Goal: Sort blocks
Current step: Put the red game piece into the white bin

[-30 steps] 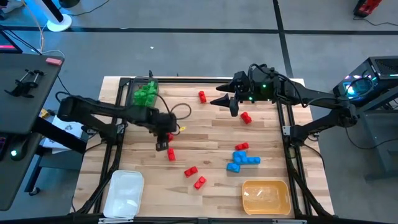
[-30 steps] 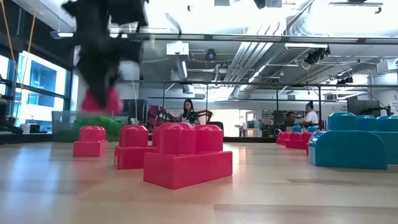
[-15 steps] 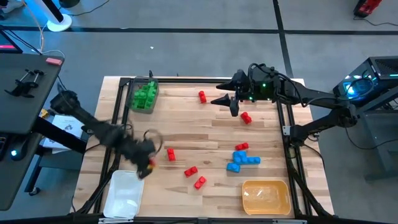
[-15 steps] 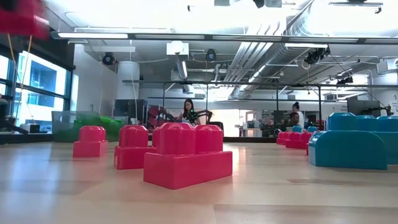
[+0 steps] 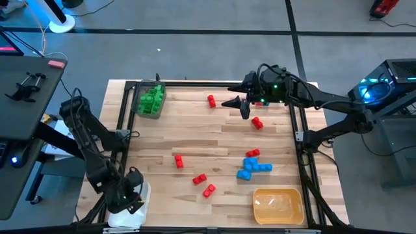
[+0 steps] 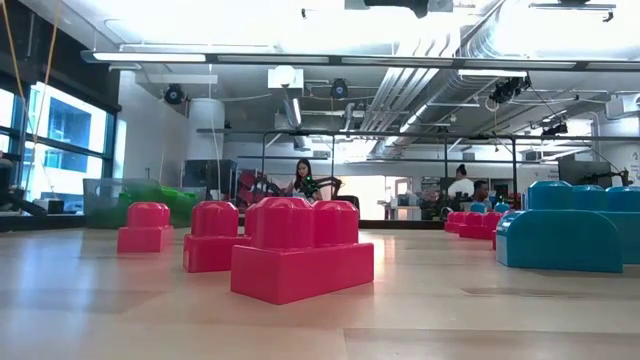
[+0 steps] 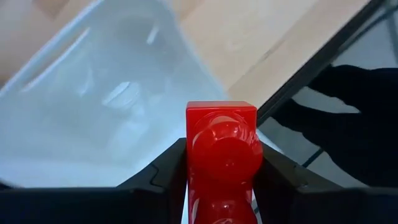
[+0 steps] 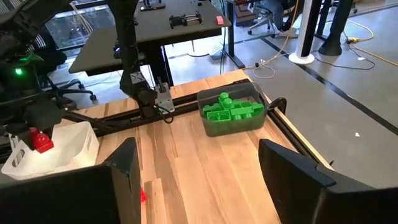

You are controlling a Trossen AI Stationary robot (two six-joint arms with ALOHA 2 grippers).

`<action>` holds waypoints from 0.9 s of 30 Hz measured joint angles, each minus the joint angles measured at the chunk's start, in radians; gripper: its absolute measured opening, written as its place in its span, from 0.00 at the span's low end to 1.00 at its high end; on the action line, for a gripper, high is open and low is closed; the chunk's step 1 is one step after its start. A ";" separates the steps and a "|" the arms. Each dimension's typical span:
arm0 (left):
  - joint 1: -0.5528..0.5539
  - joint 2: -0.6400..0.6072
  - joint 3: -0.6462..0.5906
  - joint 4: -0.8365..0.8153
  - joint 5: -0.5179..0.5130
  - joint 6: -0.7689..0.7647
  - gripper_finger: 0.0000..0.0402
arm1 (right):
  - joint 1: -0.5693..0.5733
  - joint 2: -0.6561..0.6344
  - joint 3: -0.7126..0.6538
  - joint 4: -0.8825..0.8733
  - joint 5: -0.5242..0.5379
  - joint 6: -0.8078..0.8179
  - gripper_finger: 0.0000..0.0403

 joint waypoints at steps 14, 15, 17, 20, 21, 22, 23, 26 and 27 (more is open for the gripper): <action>0.013 -0.032 0.000 -0.042 0.094 -0.094 0.60 | 0.000 0.000 0.000 -0.004 0.000 0.004 0.53; 0.019 -0.041 0.000 -0.040 0.085 -0.088 0.62 | 0.000 0.000 0.000 -0.004 0.000 0.004 0.53; 0.046 -0.065 0.000 -0.020 0.048 -0.057 0.64 | 0.000 0.000 0.000 -0.004 0.000 0.004 0.53; 0.127 -0.121 0.014 0.045 -0.111 0.040 0.66 | 0.000 0.000 0.000 -0.004 0.000 0.004 0.53; 0.169 -0.141 0.026 0.074 -0.159 0.095 0.66 | 0.000 0.000 0.000 -0.004 0.000 0.004 0.53; 0.221 -0.157 0.038 0.091 -0.186 0.166 0.66 | 0.000 0.000 0.000 -0.004 0.000 0.008 0.53; 0.279 -0.168 0.050 0.090 -0.195 0.238 0.66 | 0.000 0.000 0.000 -0.004 0.000 0.015 0.53; 0.484 -0.167 0.069 0.020 -0.184 0.410 0.66 | 0.000 0.000 0.000 -0.004 0.000 0.040 0.53; 0.556 -0.159 0.067 -0.007 -0.168 0.468 0.66 | 0.000 0.000 0.000 -0.004 0.000 0.051 0.53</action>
